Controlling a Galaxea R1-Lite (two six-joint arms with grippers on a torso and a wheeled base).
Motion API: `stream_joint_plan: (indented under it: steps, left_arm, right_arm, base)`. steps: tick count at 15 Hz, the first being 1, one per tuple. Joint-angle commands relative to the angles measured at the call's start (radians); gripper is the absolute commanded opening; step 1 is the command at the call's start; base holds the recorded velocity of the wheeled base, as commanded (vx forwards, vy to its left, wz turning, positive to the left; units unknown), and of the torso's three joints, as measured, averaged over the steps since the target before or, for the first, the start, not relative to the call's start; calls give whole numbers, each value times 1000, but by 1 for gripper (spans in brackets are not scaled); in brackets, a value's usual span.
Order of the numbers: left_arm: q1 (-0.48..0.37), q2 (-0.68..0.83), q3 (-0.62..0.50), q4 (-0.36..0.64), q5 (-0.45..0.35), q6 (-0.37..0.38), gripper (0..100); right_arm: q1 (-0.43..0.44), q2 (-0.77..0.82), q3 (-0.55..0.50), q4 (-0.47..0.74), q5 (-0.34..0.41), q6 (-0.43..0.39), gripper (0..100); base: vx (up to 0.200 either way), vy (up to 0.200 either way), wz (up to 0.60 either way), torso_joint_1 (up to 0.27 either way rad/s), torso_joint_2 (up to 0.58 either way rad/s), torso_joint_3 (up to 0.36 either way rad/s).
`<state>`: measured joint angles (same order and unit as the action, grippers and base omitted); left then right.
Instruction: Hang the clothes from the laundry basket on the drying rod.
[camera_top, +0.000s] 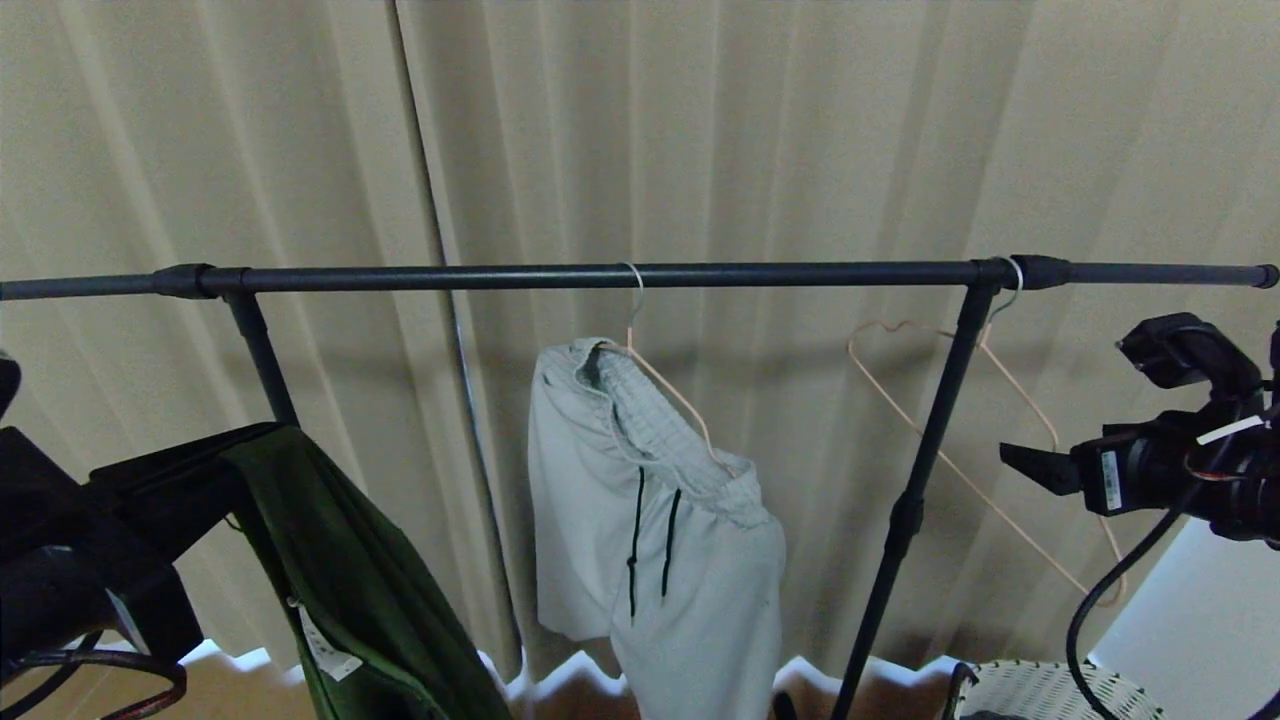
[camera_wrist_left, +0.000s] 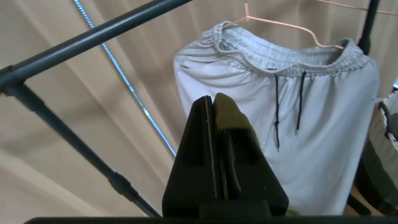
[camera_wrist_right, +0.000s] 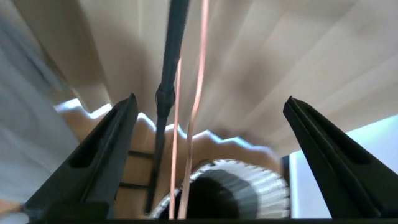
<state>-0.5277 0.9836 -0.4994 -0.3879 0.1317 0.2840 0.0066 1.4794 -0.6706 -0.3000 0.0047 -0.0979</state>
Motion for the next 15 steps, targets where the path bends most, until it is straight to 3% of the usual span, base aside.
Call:
stream_joint_plan:
  steps: [1,7,8,15]
  left_arm:
    - [0,-3,1,0,0,0,0]
    - [0,1,-1,0,0,3,0]
    - [0,3,-1,0,0,3,0]
    - [0,1,-1,0,0,4,0]
  right_arm:
    - [4,96,-14,-8,-5,20,100]
    - [4,136,-26,-56,-6,52,100]
    - [4,134,-26,-56,-6,52,0]
    - [4,104,-24,-56,-17,52,0]
  base:
    - [0,0,0,0,0,0]
    - [0,0,0,0,0,0]
    - [0,0,0,0,0,0]
    - [0,0,0,0,0,0]
